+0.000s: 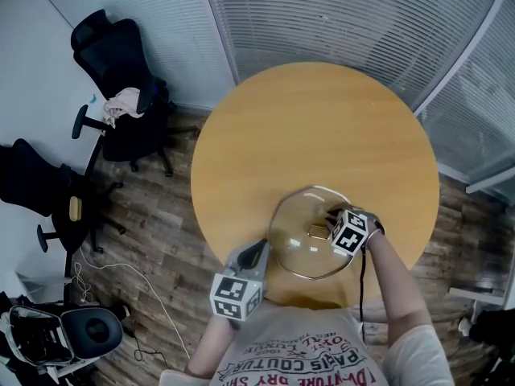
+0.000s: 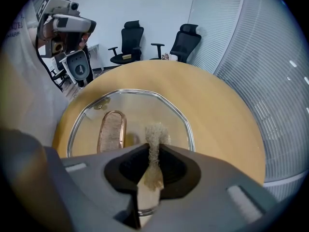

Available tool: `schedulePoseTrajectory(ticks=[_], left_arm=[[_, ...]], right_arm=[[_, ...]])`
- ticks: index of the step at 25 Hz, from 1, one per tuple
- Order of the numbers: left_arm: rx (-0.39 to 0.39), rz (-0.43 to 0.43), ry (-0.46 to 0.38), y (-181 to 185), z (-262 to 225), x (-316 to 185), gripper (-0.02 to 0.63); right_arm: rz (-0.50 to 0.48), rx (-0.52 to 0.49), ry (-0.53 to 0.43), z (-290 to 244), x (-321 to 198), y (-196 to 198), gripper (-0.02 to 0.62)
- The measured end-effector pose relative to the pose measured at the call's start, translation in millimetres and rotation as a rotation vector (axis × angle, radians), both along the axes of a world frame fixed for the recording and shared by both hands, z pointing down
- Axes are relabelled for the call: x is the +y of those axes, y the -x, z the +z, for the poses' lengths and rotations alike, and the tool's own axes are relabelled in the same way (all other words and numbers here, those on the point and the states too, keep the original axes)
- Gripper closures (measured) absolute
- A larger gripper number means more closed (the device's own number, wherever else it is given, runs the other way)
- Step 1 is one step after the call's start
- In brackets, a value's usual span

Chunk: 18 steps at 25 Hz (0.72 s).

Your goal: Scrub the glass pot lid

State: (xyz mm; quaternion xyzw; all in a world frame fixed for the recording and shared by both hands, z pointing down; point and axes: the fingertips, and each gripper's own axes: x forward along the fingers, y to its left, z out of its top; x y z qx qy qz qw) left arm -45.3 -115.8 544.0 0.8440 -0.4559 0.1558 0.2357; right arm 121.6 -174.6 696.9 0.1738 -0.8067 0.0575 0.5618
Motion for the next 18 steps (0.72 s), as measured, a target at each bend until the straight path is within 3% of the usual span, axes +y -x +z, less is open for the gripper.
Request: schedulePoseTrajectory(ticks=[6,18], left_arm=[[0.016,0.031,-0.032,-5,-7,-3,0.600],[0.065,0.077,-0.178,-35,-46,16,0.598]], right_arm=[[0.008,0.042,-0.021,5,9,-12,0.535],[0.147,0.091,-0.074,9,48,-44,0.535]])
